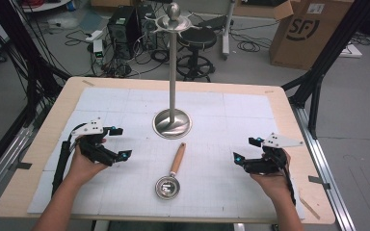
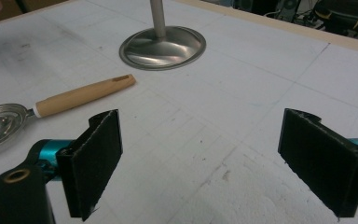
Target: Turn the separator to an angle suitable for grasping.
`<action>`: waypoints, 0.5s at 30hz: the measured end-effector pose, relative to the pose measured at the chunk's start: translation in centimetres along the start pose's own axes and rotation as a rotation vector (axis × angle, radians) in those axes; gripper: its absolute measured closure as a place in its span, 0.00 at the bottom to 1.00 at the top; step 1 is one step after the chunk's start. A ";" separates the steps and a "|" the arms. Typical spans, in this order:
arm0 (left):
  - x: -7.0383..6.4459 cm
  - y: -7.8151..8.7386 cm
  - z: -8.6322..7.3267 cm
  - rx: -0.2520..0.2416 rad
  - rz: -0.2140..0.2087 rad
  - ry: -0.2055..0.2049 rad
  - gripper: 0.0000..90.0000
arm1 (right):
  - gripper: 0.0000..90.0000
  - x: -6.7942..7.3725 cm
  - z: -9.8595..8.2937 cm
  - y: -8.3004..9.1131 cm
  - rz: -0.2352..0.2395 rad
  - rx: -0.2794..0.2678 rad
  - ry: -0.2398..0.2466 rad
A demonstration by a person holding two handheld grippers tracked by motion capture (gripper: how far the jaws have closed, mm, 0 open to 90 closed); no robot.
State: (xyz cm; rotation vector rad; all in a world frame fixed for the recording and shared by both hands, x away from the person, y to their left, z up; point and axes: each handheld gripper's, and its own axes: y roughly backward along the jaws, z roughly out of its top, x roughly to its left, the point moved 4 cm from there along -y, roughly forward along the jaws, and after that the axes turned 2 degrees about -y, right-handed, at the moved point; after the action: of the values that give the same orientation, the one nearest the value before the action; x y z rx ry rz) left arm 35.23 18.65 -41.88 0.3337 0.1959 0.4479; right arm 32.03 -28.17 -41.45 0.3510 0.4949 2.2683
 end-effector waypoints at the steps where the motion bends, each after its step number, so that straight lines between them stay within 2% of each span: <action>1: 0.0 0.0 0.0 0.000 0.000 0.000 0.02 | 0.14 0.0 -0.1 0.0 -0.003 0.003 -0.002; 5: -0.2 -0.2 0.0 0.012 0.000 0.000 0.02 | 0.14 -0.2 -0.3 0.0 -0.012 0.011 -0.002; 11: -0.5 -0.4 0.4 0.002 -0.018 0.005 0.02 | 0.14 -0.1 -0.5 0.0 -0.021 0.026 0.002; 14: -0.8 -1.1 1.0 -0.010 -0.035 0.011 0.02 | 0.14 0.0 -0.7 0.1 -0.025 0.037 0.008; 15: -1.1 -1.8 1.4 -0.006 -0.047 0.006 0.02 | 0.14 0.0 -1.0 0.3 -0.030 0.045 0.006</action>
State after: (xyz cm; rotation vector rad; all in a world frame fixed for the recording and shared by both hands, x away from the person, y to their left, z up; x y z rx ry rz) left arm 35.33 16.26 -41.11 0.3214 0.2079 0.4034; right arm 31.43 -28.59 -42.18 0.3567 0.5511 2.2328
